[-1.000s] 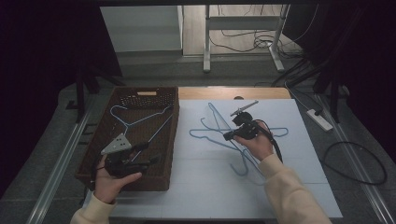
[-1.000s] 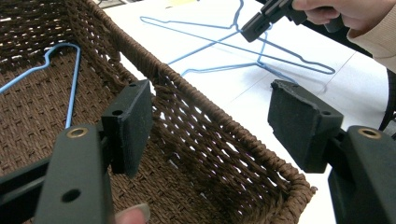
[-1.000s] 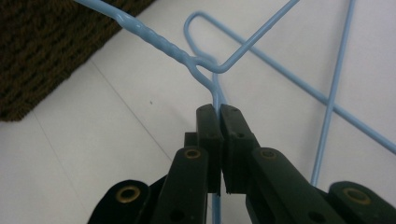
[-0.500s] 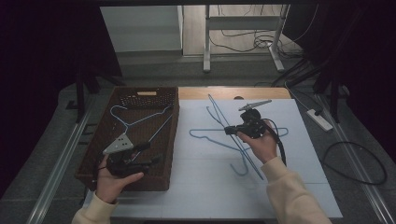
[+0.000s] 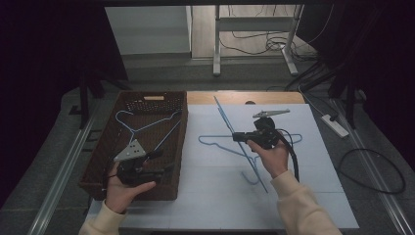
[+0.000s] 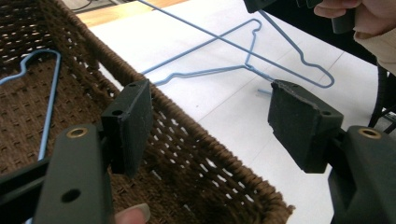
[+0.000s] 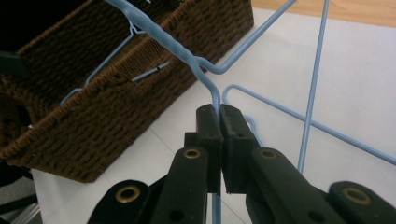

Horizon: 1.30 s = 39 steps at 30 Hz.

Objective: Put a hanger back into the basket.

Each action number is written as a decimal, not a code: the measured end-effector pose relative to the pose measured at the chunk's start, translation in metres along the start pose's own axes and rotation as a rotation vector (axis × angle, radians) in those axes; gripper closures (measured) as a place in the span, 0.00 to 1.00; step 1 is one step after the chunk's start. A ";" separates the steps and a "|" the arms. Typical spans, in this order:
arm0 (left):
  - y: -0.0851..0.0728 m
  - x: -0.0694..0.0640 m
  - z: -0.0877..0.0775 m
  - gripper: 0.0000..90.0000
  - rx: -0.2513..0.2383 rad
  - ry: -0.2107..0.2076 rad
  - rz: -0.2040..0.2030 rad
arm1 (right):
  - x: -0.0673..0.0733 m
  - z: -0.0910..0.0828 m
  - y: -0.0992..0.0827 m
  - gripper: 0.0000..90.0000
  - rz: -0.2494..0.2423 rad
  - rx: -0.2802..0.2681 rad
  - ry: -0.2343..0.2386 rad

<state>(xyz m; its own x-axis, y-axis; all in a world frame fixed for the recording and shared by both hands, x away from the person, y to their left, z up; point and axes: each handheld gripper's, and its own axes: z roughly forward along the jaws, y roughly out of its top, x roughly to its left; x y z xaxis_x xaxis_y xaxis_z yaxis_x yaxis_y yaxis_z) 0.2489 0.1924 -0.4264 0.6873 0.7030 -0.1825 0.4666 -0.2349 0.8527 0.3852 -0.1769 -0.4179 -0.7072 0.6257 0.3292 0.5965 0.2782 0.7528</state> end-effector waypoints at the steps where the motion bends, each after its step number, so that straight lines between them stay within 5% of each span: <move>1: 0.001 -0.001 0.000 0.35 0.003 -0.001 0.001 | 0.001 0.000 0.000 0.98 0.001 -0.010 -0.002; 20: 0.013 -0.022 0.019 0.35 0.018 -0.055 -0.024 | 0.016 -0.006 -0.012 0.98 0.025 -0.117 0.034; 39: 0.031 -0.051 0.062 0.35 0.065 -0.097 -0.032 | 0.031 -0.008 -0.017 0.98 0.039 -0.179 0.035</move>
<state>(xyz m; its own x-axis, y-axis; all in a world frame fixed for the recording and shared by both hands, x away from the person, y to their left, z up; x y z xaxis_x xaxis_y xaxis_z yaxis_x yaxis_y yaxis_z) 0.2628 0.1073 -0.4210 0.7208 0.6433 -0.2579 0.5219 -0.2590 0.8127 0.3496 -0.1679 -0.4162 -0.6993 0.6069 0.3776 0.5493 0.1183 0.8272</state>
